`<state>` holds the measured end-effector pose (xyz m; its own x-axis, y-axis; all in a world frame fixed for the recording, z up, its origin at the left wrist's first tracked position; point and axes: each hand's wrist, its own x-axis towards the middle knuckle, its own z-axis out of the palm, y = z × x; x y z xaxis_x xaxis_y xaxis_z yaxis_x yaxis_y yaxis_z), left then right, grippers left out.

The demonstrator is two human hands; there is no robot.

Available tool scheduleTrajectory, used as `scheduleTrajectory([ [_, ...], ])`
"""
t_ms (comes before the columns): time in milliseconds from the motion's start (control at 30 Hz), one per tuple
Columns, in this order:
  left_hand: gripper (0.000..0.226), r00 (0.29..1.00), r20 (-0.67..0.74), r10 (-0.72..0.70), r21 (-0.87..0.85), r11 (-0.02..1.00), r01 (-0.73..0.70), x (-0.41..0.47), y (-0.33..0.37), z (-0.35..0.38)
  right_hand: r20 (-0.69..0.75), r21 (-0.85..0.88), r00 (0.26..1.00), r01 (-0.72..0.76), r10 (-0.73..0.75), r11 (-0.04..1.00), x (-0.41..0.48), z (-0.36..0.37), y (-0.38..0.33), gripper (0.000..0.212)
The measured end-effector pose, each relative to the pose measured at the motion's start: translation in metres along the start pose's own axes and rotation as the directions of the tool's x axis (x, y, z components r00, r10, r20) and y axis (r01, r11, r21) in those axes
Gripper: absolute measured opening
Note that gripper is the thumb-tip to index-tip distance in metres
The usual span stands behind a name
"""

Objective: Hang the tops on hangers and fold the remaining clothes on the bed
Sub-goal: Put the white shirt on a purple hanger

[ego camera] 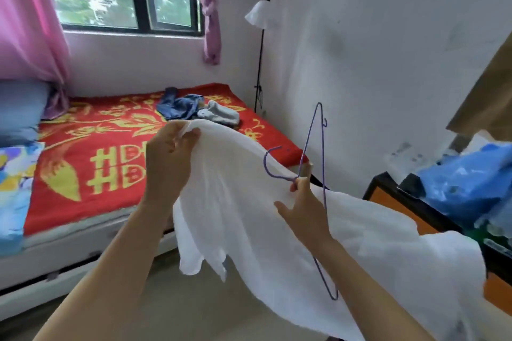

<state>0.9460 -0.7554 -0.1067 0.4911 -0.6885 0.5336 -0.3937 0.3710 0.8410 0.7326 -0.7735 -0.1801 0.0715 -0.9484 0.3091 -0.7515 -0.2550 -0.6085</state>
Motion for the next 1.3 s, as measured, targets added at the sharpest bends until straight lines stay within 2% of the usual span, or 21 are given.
scheduleTrajectory([
  [67, 0.009, 0.99, -0.143, -0.015, 0.01, 1.0, 0.017, 0.048, -0.026, -0.033, -0.056, 0.003, 0.998, 0.033, -0.033, 0.999, 0.038, 0.033, -0.023, 0.033],
  [133, 0.016, 0.971, -0.238, 0.029, 0.073, 0.997, -0.012, 0.086, -0.047, -0.064, -0.082, 0.083, 0.996, 0.05, -0.044, 0.995, 0.075, 0.057, -0.041, 0.031],
  [200, 0.019, 0.961, -0.271, 0.059, 0.154, 0.988, -0.017, 0.117, -0.066, -0.092, -0.069, 0.169, 0.996, 0.073, -0.062, 0.983, 0.109, 0.084, -0.063, 0.031],
  [333, 0.02, 0.951, -0.308, 0.042, 0.25, 0.968, 0.039, 0.153, -0.111, -0.125, -0.075, 0.228, 0.982, 0.185, -0.172, 0.956, 0.162, 0.13, -0.092, 0.025],
  [400, 0.022, 0.944, -0.328, 0.029, 0.269, 0.961, 0.064, 0.167, -0.135, -0.134, -0.073, 0.246, 0.98, 0.196, -0.183, 0.949, 0.19, 0.149, -0.099, 0.027],
  [533, 0.022, 0.941, -0.337, 0.002, 0.293, 0.951, 0.103, 0.2, -0.169, -0.128, -0.093, 0.279, 0.977, 0.209, -0.19, 0.937, 0.246, 0.174, -0.103, 0.03],
  [667, 0.019, 0.938, -0.342, 0.051, 0.355, 0.932, 0.079, 0.254, -0.196, -0.108, -0.137, 0.323, 0.971, 0.23, -0.195, 0.918, 0.321, 0.204, -0.106, 0.03],
  [767, 0.028, 0.924, -0.373, 0.08, 0.345, 0.937, 0.057, 0.298, -0.211, -0.094, -0.175, 0.366, 0.961, 0.265, -0.214, 0.892, 0.382, 0.225, -0.116, 0.028],
  [967, 0.028, 0.875, -0.475, 0.097, 0.353, 0.931, 0.089, 0.386, -0.241, -0.071, -0.213, 0.456, 0.917, 0.398, -0.337, 0.796, 0.498, 0.259, -0.144, 0.027],
  [1100, 0.025, 0.85, -0.518, 0.096, 0.37, 0.921, 0.122, 0.423, -0.273, -0.068, -0.143, 0.451, 0.891, 0.446, -0.431, 0.773, 0.554, 0.29, -0.156, 0.023],
  [1300, 0.022, 0.839, -0.539, 0.072, 0.431, 0.879, 0.201, 0.457, -0.325, -0.073, -0.037, 0.435, 0.872, 0.454, -0.489, 0.777, 0.592, 0.346, -0.164, 0.012],
])
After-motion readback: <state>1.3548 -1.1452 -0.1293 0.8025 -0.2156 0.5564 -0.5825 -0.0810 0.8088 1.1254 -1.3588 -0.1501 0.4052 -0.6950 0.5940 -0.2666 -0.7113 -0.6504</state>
